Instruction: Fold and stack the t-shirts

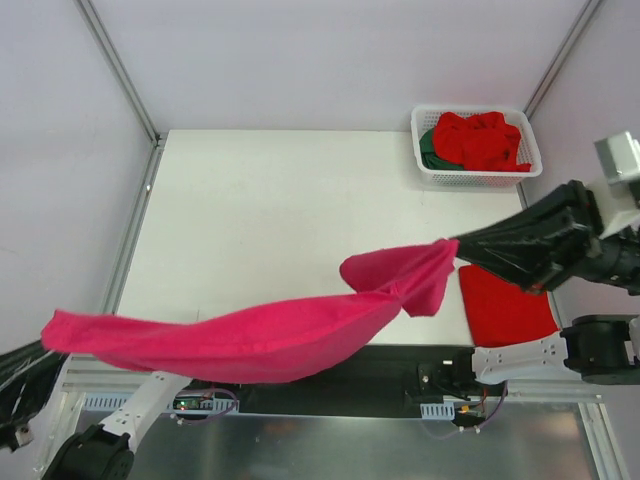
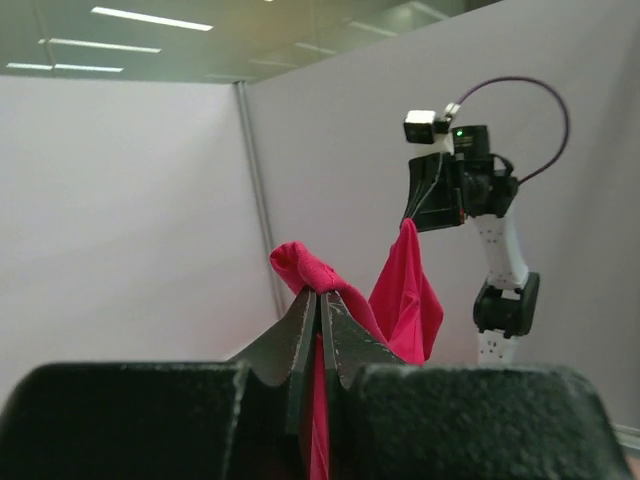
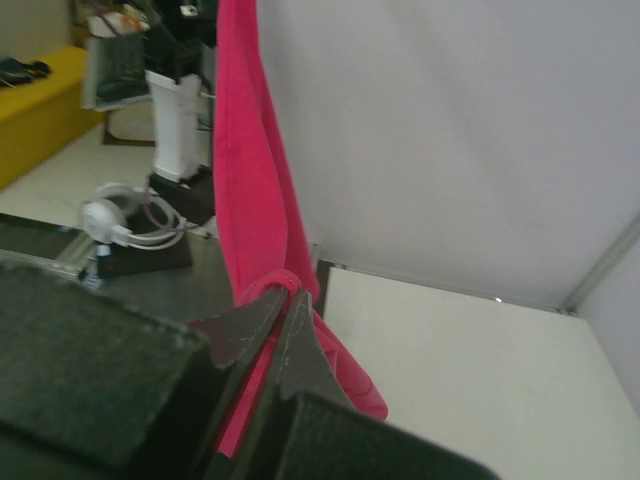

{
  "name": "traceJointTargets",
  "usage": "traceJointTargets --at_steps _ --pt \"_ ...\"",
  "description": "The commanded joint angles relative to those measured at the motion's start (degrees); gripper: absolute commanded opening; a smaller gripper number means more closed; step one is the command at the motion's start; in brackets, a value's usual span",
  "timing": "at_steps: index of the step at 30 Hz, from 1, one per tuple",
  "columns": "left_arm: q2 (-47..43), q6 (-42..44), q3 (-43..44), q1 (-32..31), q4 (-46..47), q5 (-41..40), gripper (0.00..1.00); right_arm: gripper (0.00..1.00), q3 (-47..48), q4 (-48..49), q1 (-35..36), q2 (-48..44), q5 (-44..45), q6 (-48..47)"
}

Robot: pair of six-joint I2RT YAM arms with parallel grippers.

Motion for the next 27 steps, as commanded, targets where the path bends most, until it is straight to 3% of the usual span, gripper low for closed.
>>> traceJointTargets --at_steps 1,8,12,14,19,20,22,26,27 --pt "1.5 -6.3 2.0 -1.6 4.6 7.5 0.0 0.01 -2.6 5.3 0.4 -4.8 -16.4 10.0" --pt "1.6 -16.7 0.6 -2.2 15.5 17.0 0.0 0.01 -4.6 7.9 0.4 -5.3 -21.1 14.7" --pt "1.1 -19.0 -4.3 -2.4 19.6 17.0 0.0 0.01 -3.8 6.3 0.4 -4.4 -14.3 11.8" --pt "0.6 -16.5 -10.6 -3.3 19.5 13.6 0.0 0.01 -3.1 3.7 0.4 -4.2 -7.0 7.6" --pt "0.1 -4.9 -25.7 -12.9 16.6 0.1 0.0 0.01 -5.2 3.8 0.3 -4.0 16.9 -3.5" --pt "0.4 -3.0 -26.7 -14.0 15.1 -5.7 0.0 0.01 -4.7 3.8 0.4 -3.5 19.7 -4.8" --pt "1.7 1.2 -28.8 -15.3 14.6 -9.3 0.0 0.01 -4.7 4.6 0.3 -1.6 26.1 -9.8" --pt "4.5 5.7 -30.2 -15.4 14.5 -14.8 0.0 0.01 -6.9 6.9 -2.7 2.9 32.9 -15.0" --pt "5.7 6.3 -30.2 -15.4 14.6 -16.3 0.0 0.01 -7.4 6.7 -5.1 3.8 28.6 -14.2"
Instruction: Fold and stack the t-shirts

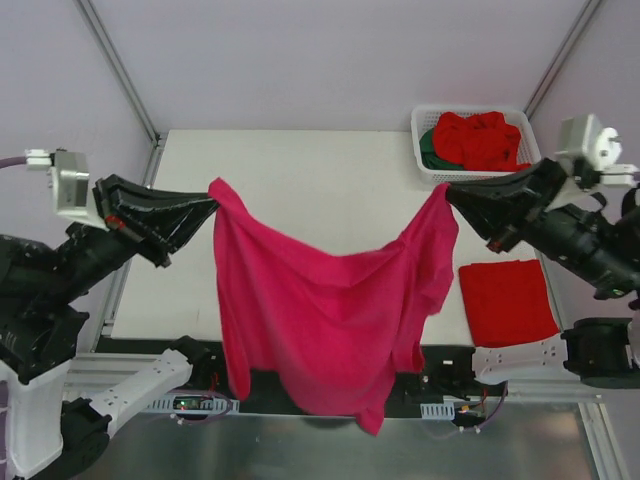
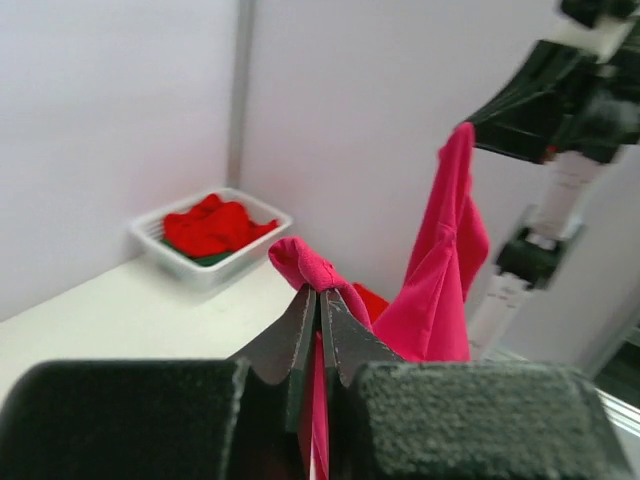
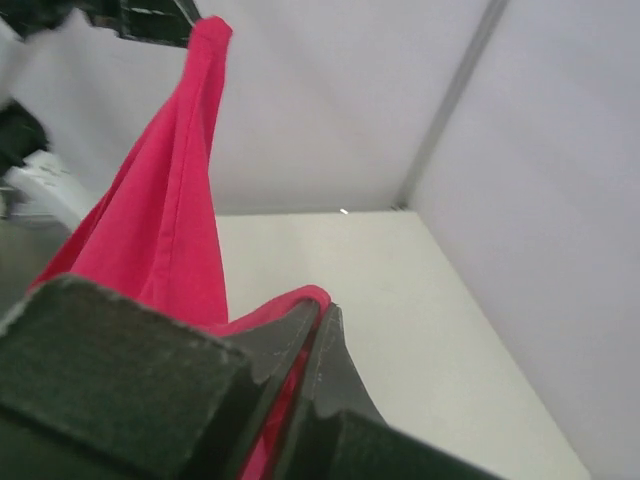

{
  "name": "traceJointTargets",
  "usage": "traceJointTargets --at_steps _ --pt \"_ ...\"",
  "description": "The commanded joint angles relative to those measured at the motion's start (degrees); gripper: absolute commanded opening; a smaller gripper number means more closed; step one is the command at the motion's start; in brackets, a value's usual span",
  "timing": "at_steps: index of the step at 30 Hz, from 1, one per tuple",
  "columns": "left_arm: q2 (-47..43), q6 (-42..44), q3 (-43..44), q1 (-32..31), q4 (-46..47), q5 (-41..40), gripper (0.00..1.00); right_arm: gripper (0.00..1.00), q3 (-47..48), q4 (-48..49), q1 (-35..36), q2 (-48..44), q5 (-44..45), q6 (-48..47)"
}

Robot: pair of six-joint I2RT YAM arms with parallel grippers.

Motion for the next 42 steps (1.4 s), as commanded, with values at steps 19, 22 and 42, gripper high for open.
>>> traceJointTargets --at_steps 19,22,42 --pt "15.8 9.7 -5.8 8.8 2.9 -7.0 0.0 0.01 -4.1 9.6 -48.1 31.8 -44.5 15.6" --pt "20.5 10.9 -3.9 13.7 1.6 -8.2 0.0 0.01 -3.4 9.7 -51.2 33.0 -44.1 14.9" --pt "54.2 25.0 41.7 19.9 -8.2 -20.0 0.0 0.01 18.0 18.1 -61.2 45.0 -24.3 2.1"
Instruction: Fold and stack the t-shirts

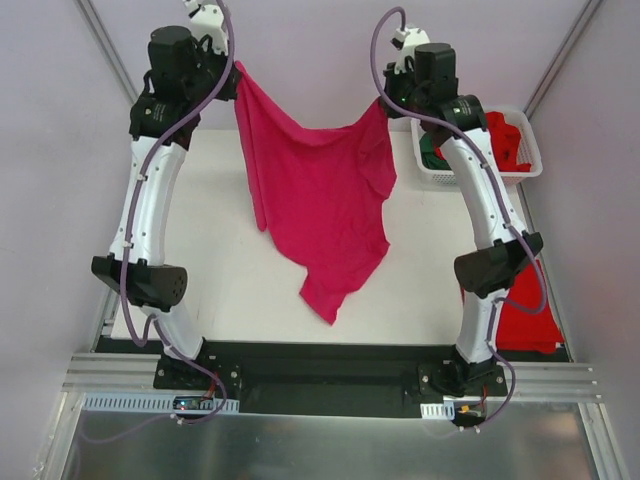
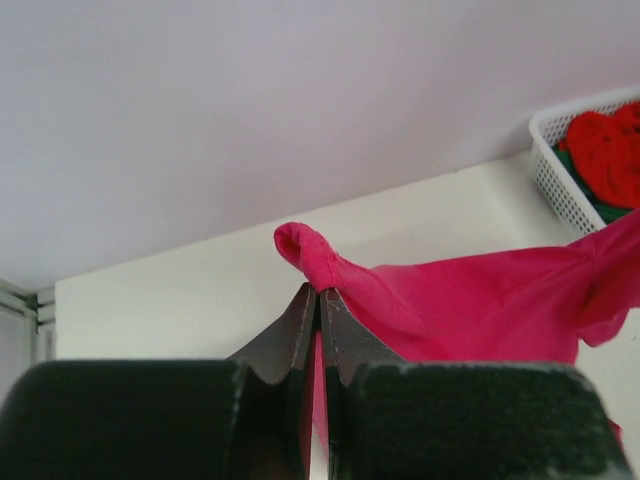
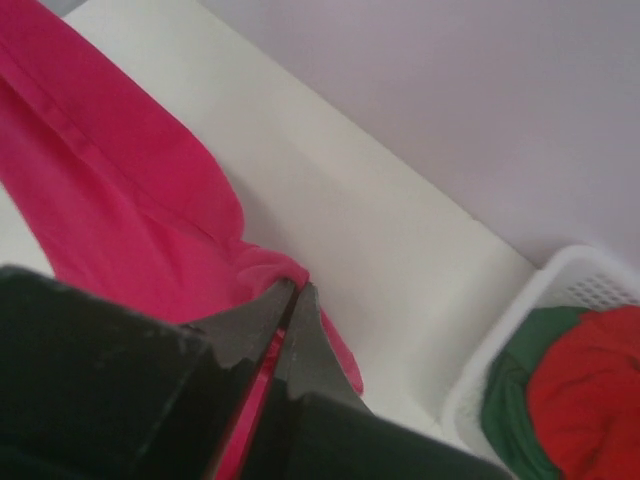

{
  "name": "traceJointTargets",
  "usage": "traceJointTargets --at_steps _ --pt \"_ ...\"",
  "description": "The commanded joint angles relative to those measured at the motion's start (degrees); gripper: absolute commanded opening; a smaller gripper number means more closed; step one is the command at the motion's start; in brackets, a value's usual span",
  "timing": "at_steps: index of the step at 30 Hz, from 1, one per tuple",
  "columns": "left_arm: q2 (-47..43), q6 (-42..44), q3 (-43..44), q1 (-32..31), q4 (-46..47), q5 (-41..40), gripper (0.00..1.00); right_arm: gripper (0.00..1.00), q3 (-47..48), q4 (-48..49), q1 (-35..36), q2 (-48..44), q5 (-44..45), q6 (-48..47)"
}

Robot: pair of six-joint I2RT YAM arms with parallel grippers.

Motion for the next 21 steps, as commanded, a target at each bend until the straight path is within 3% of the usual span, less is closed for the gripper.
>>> traceJointTargets --at_steps 1,5,10,14,15,16,17,18,21 --pt "-6.3 2.1 9.0 0.5 0.1 0.0 0.0 0.01 4.4 7.9 -0.7 -11.1 5.1 -3.8" --pt "-13.5 0.5 8.1 0.4 0.3 4.1 0.0 0.01 1.2 9.9 0.7 -19.5 8.2 -6.2" --pt "-26.5 -0.9 2.7 0.4 2.0 9.1 0.0 0.01 -1.5 11.7 10.9 -29.9 14.2 -14.1" --pt "-35.6 -6.8 -6.8 0.4 2.4 12.5 0.0 0.01 -9.8 6.7 13.6 -37.3 13.7 -8.4" --pt "-37.9 -8.7 -12.4 0.4 2.5 13.3 0.02 0.07 -12.4 4.0 15.8 -39.2 13.0 -6.7" --pt "-42.8 -10.4 -14.9 0.4 2.8 16.0 0.29 0.29 -15.9 3.2 17.1 -41.0 12.5 -4.8" --pt "-45.2 -13.2 -20.1 0.4 2.9 18.0 0.72 0.56 -18.7 2.2 18.4 -42.4 12.5 -3.0" --pt "-47.5 -14.4 -22.4 0.4 3.0 19.8 0.99 0.98 -23.8 -0.3 20.5 -45.5 13.5 -1.5" --pt "-56.5 -17.0 -28.9 0.5 2.8 25.6 0.99 0.96 -29.6 -3.5 22.8 -51.0 16.4 1.5"
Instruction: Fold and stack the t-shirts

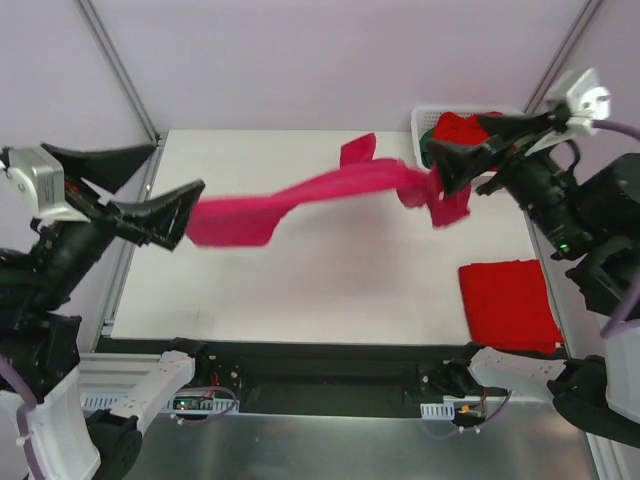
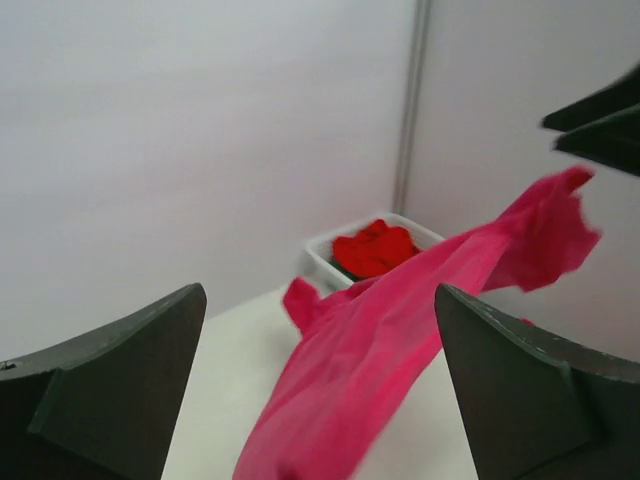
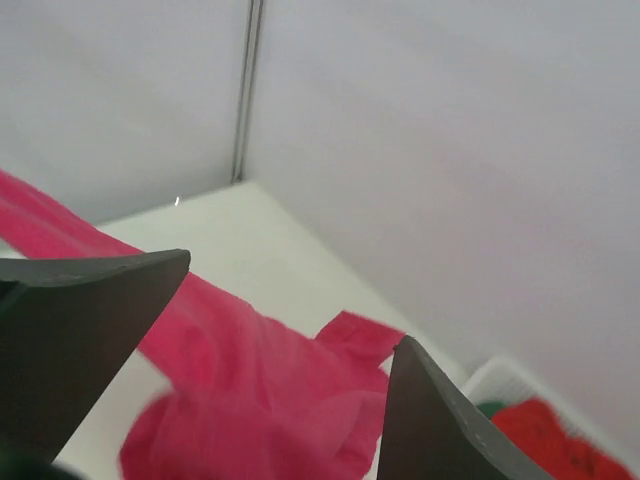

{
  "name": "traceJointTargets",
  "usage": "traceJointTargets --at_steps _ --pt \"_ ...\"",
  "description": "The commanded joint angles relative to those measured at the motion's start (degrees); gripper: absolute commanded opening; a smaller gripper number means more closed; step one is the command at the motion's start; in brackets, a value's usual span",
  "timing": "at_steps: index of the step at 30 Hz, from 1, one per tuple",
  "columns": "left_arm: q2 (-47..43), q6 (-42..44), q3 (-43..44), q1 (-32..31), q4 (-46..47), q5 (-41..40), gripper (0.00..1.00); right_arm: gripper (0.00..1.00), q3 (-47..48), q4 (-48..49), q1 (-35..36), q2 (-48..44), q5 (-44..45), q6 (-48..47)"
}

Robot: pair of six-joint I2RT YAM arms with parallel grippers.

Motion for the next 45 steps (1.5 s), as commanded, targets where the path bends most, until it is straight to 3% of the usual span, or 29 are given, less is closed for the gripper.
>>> traceJointTargets --at_steps 1,4,9,16,20,27,30,38,45 --pt "-8.4 -7.5 -8.3 0.2 -0.5 10.7 0.99 0.96 -9.0 -9.2 3.6 -2.5 5.2 6.3" --pt "-11.6 -6.5 -5.5 0.0 -0.8 12.7 0.99 0.96 -9.7 -6.2 4.1 -6.3 6.2 4.2" --pt "-8.3 -6.4 -0.9 0.0 -0.7 10.5 0.99 0.96 -8.1 -1.5 4.1 -5.1 8.3 -2.5" --pt "6.8 -4.2 -6.9 0.0 0.2 11.6 0.99 0.96 -12.8 -1.2 1.2 2.2 10.2 -2.4" --pt "17.5 -5.6 -7.0 0.2 2.8 12.9 0.99 0.96 -16.5 1.2 -12.0 7.1 -5.8 5.5" --pt "43.4 -14.3 5.1 4.9 3.3 22.7 0.99 0.96 -7.1 -1.6 -23.5 23.7 -25.6 16.8" --pt "49.7 -17.5 8.6 5.3 4.5 25.9 0.99 0.96 -5.0 1.0 -26.3 27.6 -31.5 21.1" --pt "54.1 -16.8 -0.1 5.3 7.2 23.4 0.99 0.96 -5.1 2.6 -28.5 40.1 -41.1 24.6" --pt "54.4 -16.6 -7.4 5.3 8.3 21.4 0.99 0.96 -10.4 4.3 -28.4 41.8 -43.6 24.4"
